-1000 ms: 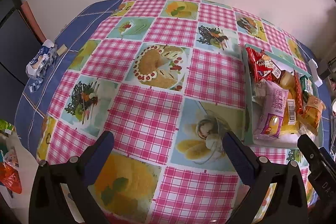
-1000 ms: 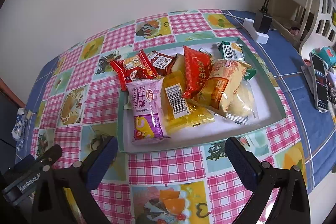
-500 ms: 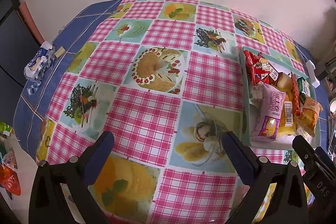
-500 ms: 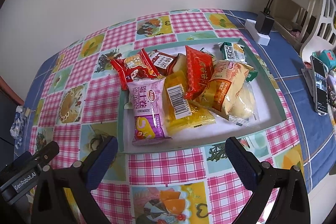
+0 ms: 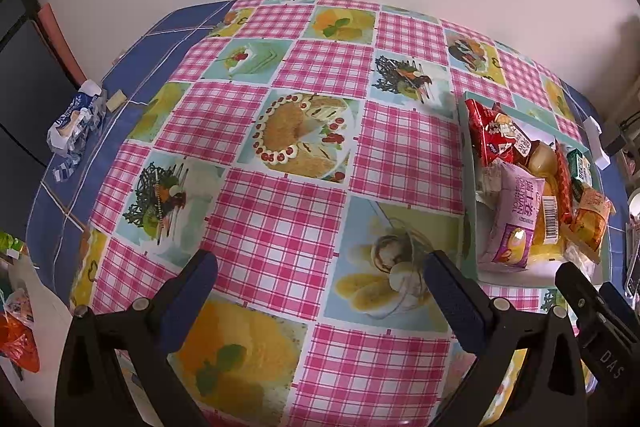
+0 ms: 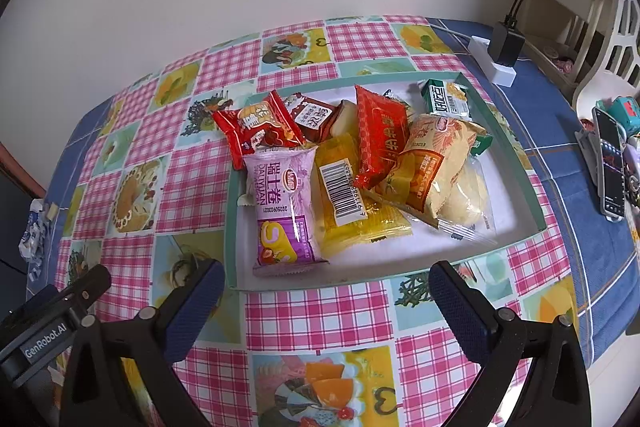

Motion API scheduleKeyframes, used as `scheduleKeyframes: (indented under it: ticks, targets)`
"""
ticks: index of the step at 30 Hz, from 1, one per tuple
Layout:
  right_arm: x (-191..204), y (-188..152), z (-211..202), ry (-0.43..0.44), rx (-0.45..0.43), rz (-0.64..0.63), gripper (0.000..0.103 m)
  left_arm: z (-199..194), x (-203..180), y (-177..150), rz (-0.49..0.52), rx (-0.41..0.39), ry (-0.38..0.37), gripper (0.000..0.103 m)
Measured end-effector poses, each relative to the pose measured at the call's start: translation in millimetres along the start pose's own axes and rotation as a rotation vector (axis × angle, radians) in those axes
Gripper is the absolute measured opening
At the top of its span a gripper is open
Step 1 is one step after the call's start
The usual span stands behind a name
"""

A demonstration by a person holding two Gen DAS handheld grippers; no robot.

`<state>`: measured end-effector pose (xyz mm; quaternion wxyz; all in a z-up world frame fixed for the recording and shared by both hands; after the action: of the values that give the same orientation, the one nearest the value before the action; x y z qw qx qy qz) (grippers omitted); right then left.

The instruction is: Organize snacks

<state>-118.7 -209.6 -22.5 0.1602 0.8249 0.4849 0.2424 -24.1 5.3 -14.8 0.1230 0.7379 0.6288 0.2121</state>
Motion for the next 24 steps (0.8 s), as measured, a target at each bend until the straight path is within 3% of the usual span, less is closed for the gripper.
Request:
scheduleKeyframes:
  ticks: [24]
  targets:
    - [2.6, -0.3, 0.1, -0.005, 0.004, -0.018, 0.103, -2.6, 3.3, 2.9, 0.012, -0.02, 0.024, 0.103]
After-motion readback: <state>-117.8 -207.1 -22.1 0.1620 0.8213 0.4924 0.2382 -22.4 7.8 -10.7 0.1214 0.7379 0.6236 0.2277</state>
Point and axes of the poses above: each gripper's, at about its wrist camera, not at the fingertips, and z roughly the way its jaws point, x to its left, y to its top, the point moved 6 cm from there along z, roughly the way its jaws point, and after that the axes turned 9 degrees about y, right-handed, at the moved point
